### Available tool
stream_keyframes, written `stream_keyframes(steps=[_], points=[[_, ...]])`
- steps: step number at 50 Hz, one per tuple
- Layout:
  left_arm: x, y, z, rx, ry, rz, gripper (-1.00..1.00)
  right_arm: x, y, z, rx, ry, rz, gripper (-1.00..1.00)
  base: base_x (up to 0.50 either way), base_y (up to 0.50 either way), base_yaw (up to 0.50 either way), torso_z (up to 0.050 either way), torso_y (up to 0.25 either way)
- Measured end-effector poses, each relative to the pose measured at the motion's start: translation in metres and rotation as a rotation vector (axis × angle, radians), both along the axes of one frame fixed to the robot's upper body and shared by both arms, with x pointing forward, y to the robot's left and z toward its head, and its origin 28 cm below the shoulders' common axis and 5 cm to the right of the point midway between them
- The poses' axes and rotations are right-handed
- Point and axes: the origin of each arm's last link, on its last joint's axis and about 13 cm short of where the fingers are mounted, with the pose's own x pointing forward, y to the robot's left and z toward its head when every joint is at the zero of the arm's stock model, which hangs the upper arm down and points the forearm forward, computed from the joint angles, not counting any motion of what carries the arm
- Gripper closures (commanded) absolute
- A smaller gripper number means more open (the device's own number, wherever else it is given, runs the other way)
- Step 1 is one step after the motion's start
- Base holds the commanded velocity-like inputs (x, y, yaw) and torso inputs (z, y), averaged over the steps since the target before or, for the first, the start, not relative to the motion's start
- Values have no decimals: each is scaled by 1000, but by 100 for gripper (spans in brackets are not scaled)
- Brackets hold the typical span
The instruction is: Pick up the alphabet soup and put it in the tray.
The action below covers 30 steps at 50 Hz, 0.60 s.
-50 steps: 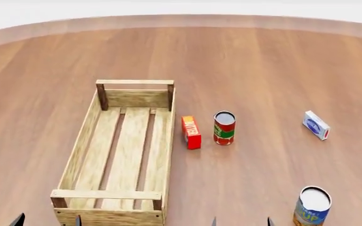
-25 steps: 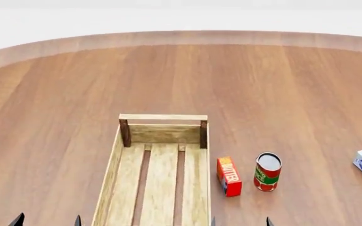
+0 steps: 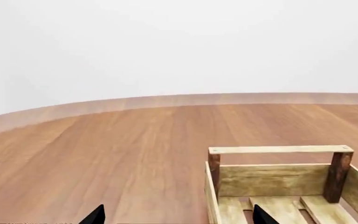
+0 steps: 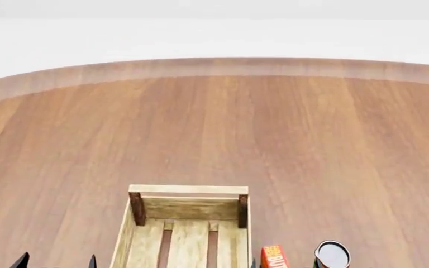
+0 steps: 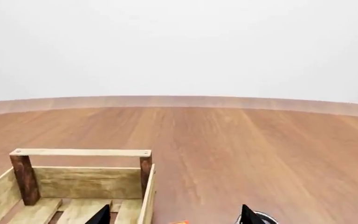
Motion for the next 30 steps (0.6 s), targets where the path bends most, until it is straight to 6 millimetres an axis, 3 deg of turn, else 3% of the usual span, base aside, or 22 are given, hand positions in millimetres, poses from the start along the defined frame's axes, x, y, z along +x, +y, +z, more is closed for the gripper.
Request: stream_keyframes(steps=[3,5,8,13,20,30], points=[[0,0,0,0,0,2,-100,-2,-6,3,7,51,-11,-100,0,0,0,0,0],[0,0,0,3,-2,3,-100,-5,-32,13,-24,86,-60,-100,0,0,0,0,0],[0,-1,0,6,-5,4,-100,-8,-61,46,-72,99,-77,-100,0,0,0,0,0],[-1,-1,0,9,-7,5,-100,-27,-86,88,-99,231,13,-100,0,0,0,0,0],[-1,-1,0,11,-9,6,-100,-55,-99,116,-102,369,76,-100,0,0,0,0,0],[-1,-1,0,12,-11,4,-100,-80,-104,131,-141,473,118,-100,0,0,0,0,0]])
